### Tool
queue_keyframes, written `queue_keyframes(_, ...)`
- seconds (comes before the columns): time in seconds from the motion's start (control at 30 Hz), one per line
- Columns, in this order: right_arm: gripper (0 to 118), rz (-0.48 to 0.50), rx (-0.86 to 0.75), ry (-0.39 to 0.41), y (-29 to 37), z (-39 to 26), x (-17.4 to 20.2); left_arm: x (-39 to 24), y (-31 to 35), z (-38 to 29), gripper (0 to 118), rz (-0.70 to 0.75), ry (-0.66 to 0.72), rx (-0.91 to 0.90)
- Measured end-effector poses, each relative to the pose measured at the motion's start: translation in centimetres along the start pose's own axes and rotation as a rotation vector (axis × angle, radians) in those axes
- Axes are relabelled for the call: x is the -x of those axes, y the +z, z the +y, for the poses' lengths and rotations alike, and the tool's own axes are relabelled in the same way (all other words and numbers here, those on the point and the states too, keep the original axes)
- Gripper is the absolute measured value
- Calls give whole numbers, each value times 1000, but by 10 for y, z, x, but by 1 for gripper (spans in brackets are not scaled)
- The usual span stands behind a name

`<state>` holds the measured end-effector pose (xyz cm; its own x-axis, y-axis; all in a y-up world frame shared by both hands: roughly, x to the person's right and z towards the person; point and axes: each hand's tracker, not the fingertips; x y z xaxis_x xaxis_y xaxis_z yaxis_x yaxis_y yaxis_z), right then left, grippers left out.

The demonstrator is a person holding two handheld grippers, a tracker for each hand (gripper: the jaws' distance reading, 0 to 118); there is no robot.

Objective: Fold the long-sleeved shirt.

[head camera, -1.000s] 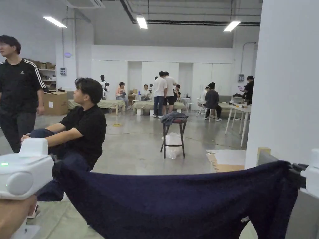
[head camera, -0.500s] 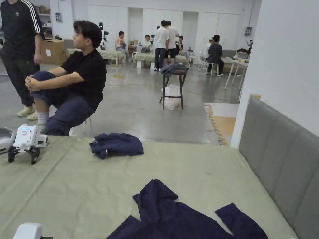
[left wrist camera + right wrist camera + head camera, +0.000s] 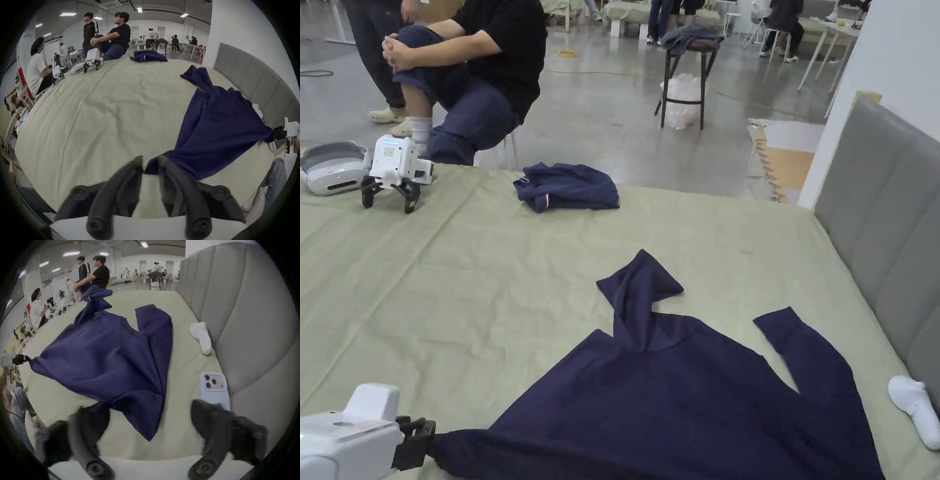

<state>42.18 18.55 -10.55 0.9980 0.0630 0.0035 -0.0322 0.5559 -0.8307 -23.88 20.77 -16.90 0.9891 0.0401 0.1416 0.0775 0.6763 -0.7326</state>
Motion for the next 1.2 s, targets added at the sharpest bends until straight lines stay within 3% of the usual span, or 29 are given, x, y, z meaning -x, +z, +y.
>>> queue_keyframes(0.03,113,-11,-122,23,18,2,0,4,11,4,60,16,8,-26)
queue_keyframes(0.07,113,-32,-177,18,34,6,1,12,19,5,98,25,15,-24)
queue_keyframes(0.1,113,-37,-197,-5,46,10,3,16,26,7,111,28,24,-44)
queue_keyframes(0.13,113,-49,-237,-27,65,13,9,20,40,10,108,56,29,-143)
queue_keyframes(0.27,110,-14,-431,-59,96,33,45,27,53,17,109,144,72,-207)
queue_keyframes(0.3,99,-4,-471,-62,100,38,56,26,54,19,104,148,90,-195)
queue_keyframes(0.33,74,21,-515,-47,102,42,70,23,51,20,91,119,100,-192)
queue_keyframes(0.37,20,40,-560,-20,102,46,85,23,50,19,50,77,135,-241)
queue_keyframes(0.4,0,25,-588,-6,94,50,94,22,45,18,14,54,151,-245)
queue_keyframes(0.47,0,6,-610,14,86,55,118,11,41,21,5,107,176,-227)
queue_keyframes(0.53,0,80,-605,-24,74,61,129,10,36,17,5,68,190,-208)
queue_keyframes(0.57,0,79,-604,-21,70,62,136,10,31,14,9,46,216,-171)
queue_keyframes(0.63,0,103,-590,-18,64,64,147,5,24,9,50,35,228,-132)
queue_keyframes(0.67,0,132,-583,-30,54,65,143,7,14,2,64,22,243,-91)
queue_keyframes(0.7,0,146,-578,-38,50,64,144,9,3,-4,64,6,256,-26)
queue_keyframes(0.73,0,148,-568,-39,45,64,146,5,-9,-7,99,-2,283,54)
queue_keyframes(0.77,0,152,-560,-40,40,63,149,6,-25,-18,109,1,350,61)
queue_keyframes(0.8,0,164,-547,-40,36,63,151,5,-37,-25,103,1,374,83)
queue_keyframes(0.93,0,186,-503,-22,21,63,158,3,-67,-48,101,1,457,166)
queue_keyframes(0.97,0,189,-501,-25,17,63,157,3,-73,-54,88,-32,474,161)
queue_keyframes(1.07,0,204,-473,-30,8,66,157,2,-58,-47,34,-16,482,140)
queue_keyframes(1.1,0,203,-464,-26,5,68,156,-1,-56,-49,21,-25,484,108)
queue_keyframes(1.2,0,226,-436,-16,-7,78,156,-10,-59,-45,17,7,445,98)
